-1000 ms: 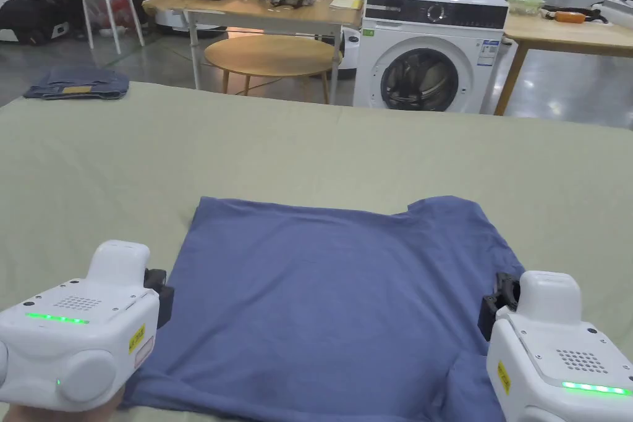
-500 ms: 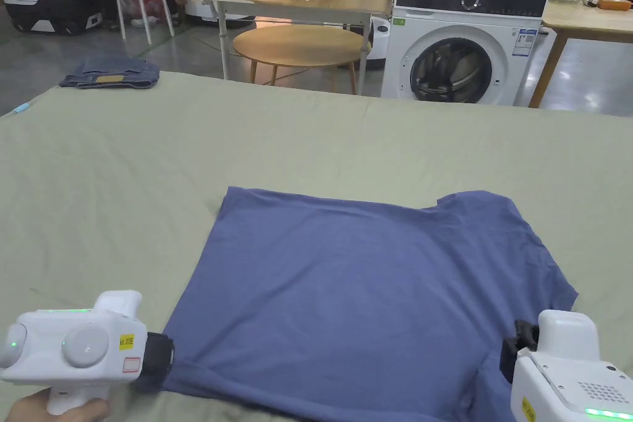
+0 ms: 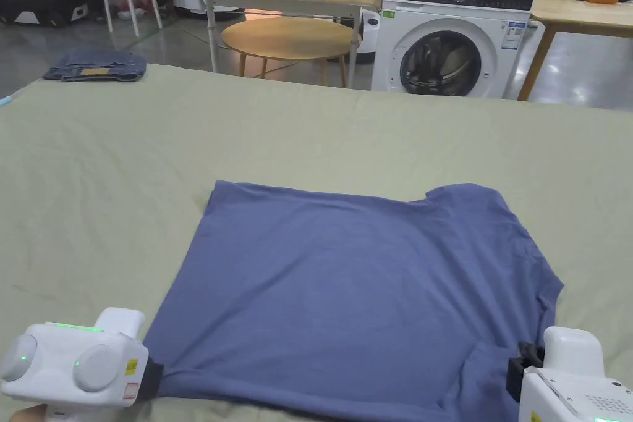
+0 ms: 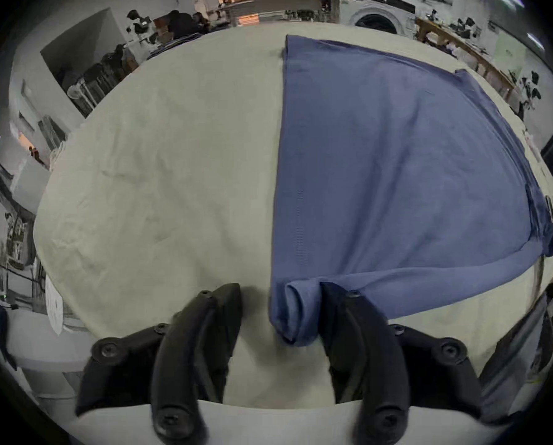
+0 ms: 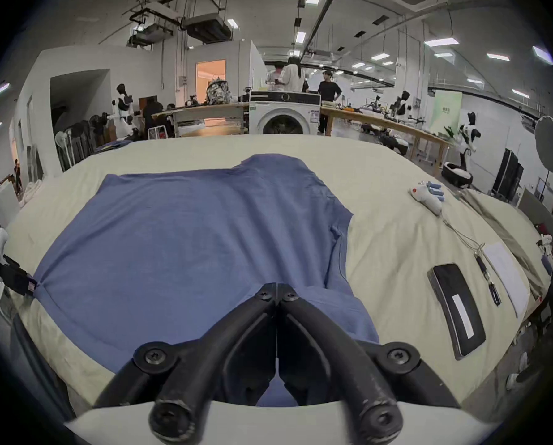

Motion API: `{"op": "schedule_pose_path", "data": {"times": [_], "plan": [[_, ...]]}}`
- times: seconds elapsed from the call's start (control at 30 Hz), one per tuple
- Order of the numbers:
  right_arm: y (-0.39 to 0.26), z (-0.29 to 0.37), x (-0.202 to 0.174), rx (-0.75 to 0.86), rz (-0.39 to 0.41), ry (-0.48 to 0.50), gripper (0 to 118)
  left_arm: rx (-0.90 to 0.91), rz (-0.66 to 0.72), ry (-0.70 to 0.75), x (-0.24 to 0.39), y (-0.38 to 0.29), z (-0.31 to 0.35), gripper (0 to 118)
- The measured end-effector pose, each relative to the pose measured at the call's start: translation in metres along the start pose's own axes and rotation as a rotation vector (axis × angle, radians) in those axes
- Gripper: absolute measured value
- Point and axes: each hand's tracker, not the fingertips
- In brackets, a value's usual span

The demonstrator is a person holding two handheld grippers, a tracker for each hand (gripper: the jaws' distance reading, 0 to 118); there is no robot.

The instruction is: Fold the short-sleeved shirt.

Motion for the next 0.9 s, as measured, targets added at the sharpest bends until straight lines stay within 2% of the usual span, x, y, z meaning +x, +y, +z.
{"op": "schedule_pose_path", "data": {"times": [0.07,0.1,0.13,0.2,0.23,0.27,0.3,0.47,0.6,0.63,0.7,0.73,0.77,0.8,0.87,0.9], "plan": [[0.001,0.003,0.005,-0.009,-0.001,-0.008,0,0.008,-0.002,-0.015,0.002,-0.002,-0.001,8],[0.003,0.006,0.009,-0.017,0.002,-0.016,0,0.009,-0.002,-0.036,0.001,-0.003,-0.002,2],[0.004,0.008,0.012,-0.025,0.0,-0.024,5,0.009,-0.009,-0.028,0.003,-0.004,-0.003,1],[0.002,0.008,0.025,-0.077,0.004,-0.034,31,0.016,-0.031,-0.026,0.003,-0.005,0.0,0],[0.001,0.008,0.03,-0.11,0.011,-0.032,54,0.022,-0.027,-0.029,0.001,-0.005,0.001,0],[-0.001,0.007,0.035,-0.158,0.023,-0.03,65,0.029,-0.019,-0.035,0.0,-0.006,0.002,0],[-0.004,0.007,0.039,-0.192,0.033,-0.035,67,0.033,-0.015,-0.041,-0.002,-0.007,0.003,0],[-0.035,0.0,0.055,-0.349,0.084,-0.059,67,0.053,0.005,-0.054,-0.004,-0.012,0.005,0],[-0.061,-0.013,0.064,-0.415,0.013,-0.002,66,0.056,0.001,-0.05,-0.003,-0.013,0.003,0],[-0.064,-0.013,0.065,-0.399,-0.011,0.014,62,0.055,0.003,-0.051,-0.003,-0.012,0.003,0],[-0.061,-0.009,0.063,-0.378,0.011,0.006,55,0.055,0.008,-0.058,-0.005,-0.013,0.003,0],[-0.06,-0.007,0.064,-0.375,0.003,0.037,45,0.055,0.01,-0.061,-0.005,-0.013,0.003,0],[-0.058,-0.007,0.065,-0.374,-0.062,0.114,24,0.055,0.013,-0.065,-0.006,-0.013,0.004,0],[-0.056,-0.006,0.065,-0.374,-0.078,0.077,8,0.055,0.015,-0.068,-0.006,-0.012,0.004,0],[-0.05,-0.001,0.062,-0.348,-0.009,0.056,8,0.064,0.022,-0.073,-0.007,-0.013,0.008,0],[-0.047,0.002,0.061,-0.339,-0.01,0.046,8,0.07,0.02,-0.074,-0.008,-0.012,0.009,0]]}}
